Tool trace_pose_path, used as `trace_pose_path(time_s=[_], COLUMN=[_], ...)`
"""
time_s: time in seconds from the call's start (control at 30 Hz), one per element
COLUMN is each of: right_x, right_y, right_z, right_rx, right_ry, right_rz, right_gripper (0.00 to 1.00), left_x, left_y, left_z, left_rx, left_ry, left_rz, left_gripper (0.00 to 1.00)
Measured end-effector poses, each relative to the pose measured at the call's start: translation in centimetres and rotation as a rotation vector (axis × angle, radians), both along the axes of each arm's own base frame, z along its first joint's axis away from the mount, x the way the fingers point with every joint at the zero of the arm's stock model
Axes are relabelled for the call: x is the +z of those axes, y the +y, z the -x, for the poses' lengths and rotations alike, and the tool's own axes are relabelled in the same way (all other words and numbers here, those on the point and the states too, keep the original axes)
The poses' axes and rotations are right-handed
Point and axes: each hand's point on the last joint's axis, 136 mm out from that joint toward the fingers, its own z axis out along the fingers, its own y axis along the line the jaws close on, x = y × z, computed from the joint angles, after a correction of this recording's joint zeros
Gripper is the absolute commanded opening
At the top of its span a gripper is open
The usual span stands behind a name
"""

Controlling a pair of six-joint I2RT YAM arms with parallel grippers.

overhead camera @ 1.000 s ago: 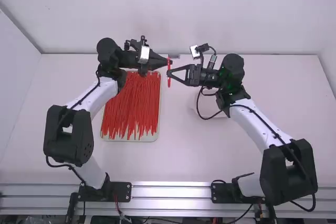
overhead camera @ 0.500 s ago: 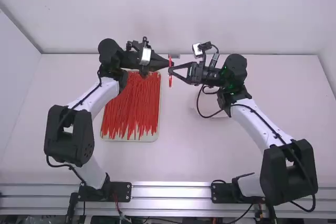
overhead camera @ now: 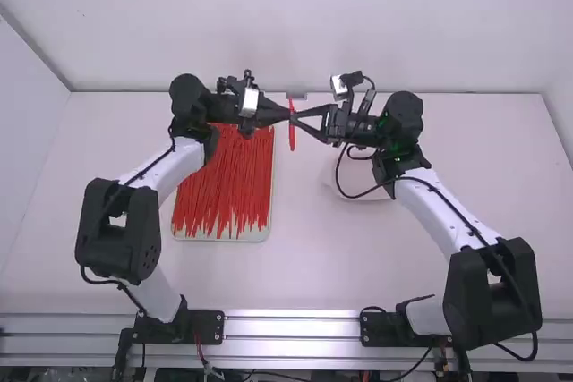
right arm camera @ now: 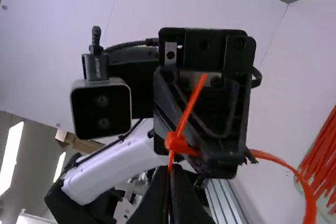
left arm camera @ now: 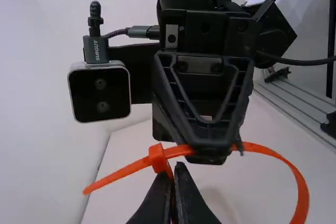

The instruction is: Fasten the cable tie

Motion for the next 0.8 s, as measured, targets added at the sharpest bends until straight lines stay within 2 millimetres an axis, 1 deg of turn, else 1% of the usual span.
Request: trace_pose_path(time_s=[0.1, 0.23, 0.3, 0.33, 0.37, 0.4, 0.43, 0.5, 0.57, 0.67, 0.8], right_x=[0.0, 0.1, 0.4, 0.5, 0.7, 1.1, 1.3, 1.5, 1.2, 0.3, 0.1], right_y=[-0.2, -0.2, -0.2, -0.2, -0.2, -0.3, -0.3, -0.6, -1.5, -2.4, -2.7], right_z=[-0.1, 0.5, 1.1, 1.3, 1.4, 1.6, 1.8, 1.6, 0.1, -1.3, -1.6], right_rx=[-0.002, 0.015, 0.033, 0.042, 0.045, 0.055, 0.061, 0.053, -0.007, -0.054, -0.057], right_ry=[0.0, 0.009, -0.007, -0.025, -0.036, -0.061, -0.072, -0.086, -0.071, -0.042, -0.037], right_rz=[0.001, 0.008, 0.011, 0.012, 0.011, 0.01, 0.011, 0.01, 0.014, 0.02, 0.022], right_gripper=[0.0, 0.0, 0.17, 0.18, 0.3, 0.33, 0.4, 0.41, 0.43, 0.48, 0.47], left_x=[0.1, 0.5, 0.8, 0.8, 0.8, 0.7, 0.6, 0.5, 0.0, -0.3, -0.2], left_y=[-0.3, -0.4, -0.3, -0.3, -0.2, -0.1, -0.1, 0.0, -0.2, -1.0, -2.2], left_z=[0.3, 1.0, 1.6, 1.7, 1.8, 1.8, 1.8, 1.9, 2.6, 3.6, 5.3], left_rx=[0.002, 0.009, 0.004, 0.0, -0.002, -0.005, -0.008, -0.015, -0.055, -0.103, -0.162], left_ry=[-0.001, -0.046, -0.058, -0.055, -0.044, -0.022, 0.006, 0.032, 0.056, 0.08, 0.069], left_rz=[0.011, 0.039, 0.051, 0.049, 0.048, 0.044, 0.041, 0.031, -0.001, -0.024, -0.037], left_gripper=[0.02, 0.02, 0.02, 0.02, 0.02, 0.02, 0.02, 0.02, 0.02, 0.02, 0.02])
